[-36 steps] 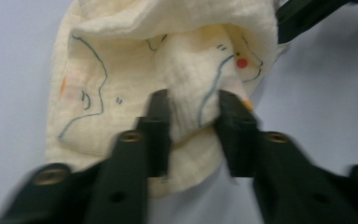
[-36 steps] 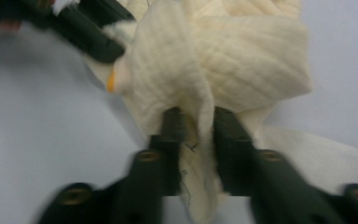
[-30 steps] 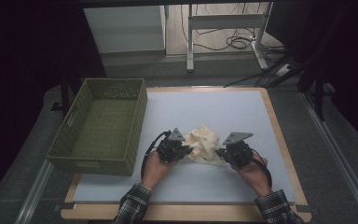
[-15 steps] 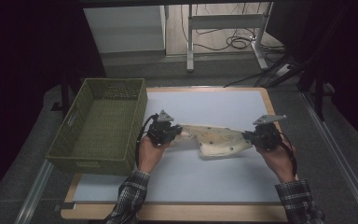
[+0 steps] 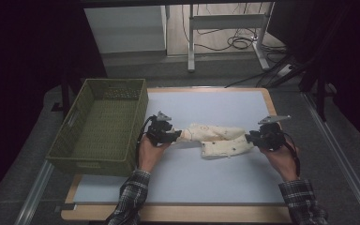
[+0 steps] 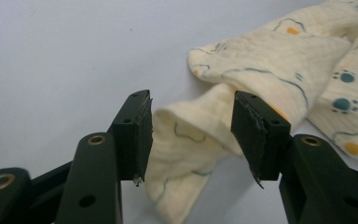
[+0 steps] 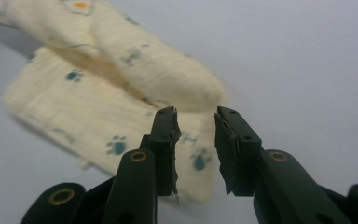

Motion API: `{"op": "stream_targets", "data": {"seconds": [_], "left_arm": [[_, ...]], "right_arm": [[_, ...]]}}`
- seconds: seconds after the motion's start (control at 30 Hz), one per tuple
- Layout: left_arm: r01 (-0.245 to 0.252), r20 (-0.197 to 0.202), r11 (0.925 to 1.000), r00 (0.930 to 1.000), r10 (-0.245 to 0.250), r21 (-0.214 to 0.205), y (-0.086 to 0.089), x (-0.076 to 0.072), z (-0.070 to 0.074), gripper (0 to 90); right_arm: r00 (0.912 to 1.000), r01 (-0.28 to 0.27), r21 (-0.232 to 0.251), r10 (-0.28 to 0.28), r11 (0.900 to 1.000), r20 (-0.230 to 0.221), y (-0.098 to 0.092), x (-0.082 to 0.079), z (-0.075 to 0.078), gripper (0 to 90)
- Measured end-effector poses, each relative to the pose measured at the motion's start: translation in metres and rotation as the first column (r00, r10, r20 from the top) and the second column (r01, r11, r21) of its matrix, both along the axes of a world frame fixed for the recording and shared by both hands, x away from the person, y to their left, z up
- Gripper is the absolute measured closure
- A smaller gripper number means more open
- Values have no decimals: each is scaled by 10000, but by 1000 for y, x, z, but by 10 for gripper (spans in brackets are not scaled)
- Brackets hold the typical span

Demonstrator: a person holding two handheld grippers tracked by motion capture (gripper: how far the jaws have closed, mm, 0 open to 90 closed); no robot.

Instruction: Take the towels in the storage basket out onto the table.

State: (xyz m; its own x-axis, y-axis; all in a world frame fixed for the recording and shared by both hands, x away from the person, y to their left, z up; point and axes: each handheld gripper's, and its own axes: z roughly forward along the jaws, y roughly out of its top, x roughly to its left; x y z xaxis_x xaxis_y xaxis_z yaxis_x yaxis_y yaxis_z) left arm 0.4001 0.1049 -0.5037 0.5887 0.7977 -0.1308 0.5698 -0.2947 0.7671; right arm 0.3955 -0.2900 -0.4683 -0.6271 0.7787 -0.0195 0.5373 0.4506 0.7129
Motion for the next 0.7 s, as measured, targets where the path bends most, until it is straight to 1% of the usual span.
{"op": "stream_targets", "data": {"seconds": [0.1, 0.13, 0.17, 0.23, 0.27, 0.33, 0.43, 0.5, 0.53, 0.6, 0.63, 0.67, 0.7], "left_arm": [[47, 32, 9999, 10000, -47, -151, 3, -11, -2, 470], [46, 17, 9999, 10000, -46, -92, 4, -14, -3, 470], [12, -6, 10000, 10000, -11, 51, 4, -17, -6, 472], [48, -34, 9994, 10000, -47, 333, 4, -22, -11, 496], [44, -82, 9991, 10000, -41, 411, 5, -23, -14, 496], [-45, -157, 9991, 9999, 52, 419, 5, -25, -21, 495], [-55, -238, 9974, 9997, 72, 713, 6, -24, -30, 482], [-40, -259, 9964, 9996, 62, 843, 5, -22, -33, 479], [-28, -223, 9954, 9997, 49, 962, 4, -21, -35, 480], [33, 64, 9900, 10000, -43, 1412, 1, -20, -36, 500], [77, 99, 9894, 9999, -92, 1447, 0, -19, -36, 523], [109, 81, 9892, 9999, -122, 1463, -1, -19, -35, 548], [173, 118, 9886, 9997, -193, 1497, -2, -19, -35, 587]], "right_arm": [[9987, -505, 154, 506, 9986, -41, 9, -12, 0, 682], [9972, -739, 198, 740, 9971, -67, 14, -15, -1, 675], [9954, -942, 263, 947, 9952, -160, 20, -19, -2, 671], [9902, -1360, 297, 1368, 9903, -278, 33, -23, -5, 660], [9872, -1548, 321, 1559, 9874, -339, 40, -24, -7, 652], [9805, -1895, 459, 1915, 9808, -438, 54, -26, -10, 634], [9696, -2339, 640, 2376, 9701, -577, 77, -26, -16, 593], [9605, -2673, 543, 2705, 9621, -652, 92, -27, -21, 559], [9572, -2796, 414, 2819, 9592, -658, 99, -27, -23, 545], [9548, -2907, 48, 2904, 9568, -641, 111, -27, -29, 539], [9552, -2899, -103, 2887, 9570, -655, 116, -27, -32, 541], [9577, -2829, -265, 2809, 9588, -621, 119, -27, -35, 594], [9604, -2755, -506, 2725, 9600, -584, 120, -26, -37, 710]]}}
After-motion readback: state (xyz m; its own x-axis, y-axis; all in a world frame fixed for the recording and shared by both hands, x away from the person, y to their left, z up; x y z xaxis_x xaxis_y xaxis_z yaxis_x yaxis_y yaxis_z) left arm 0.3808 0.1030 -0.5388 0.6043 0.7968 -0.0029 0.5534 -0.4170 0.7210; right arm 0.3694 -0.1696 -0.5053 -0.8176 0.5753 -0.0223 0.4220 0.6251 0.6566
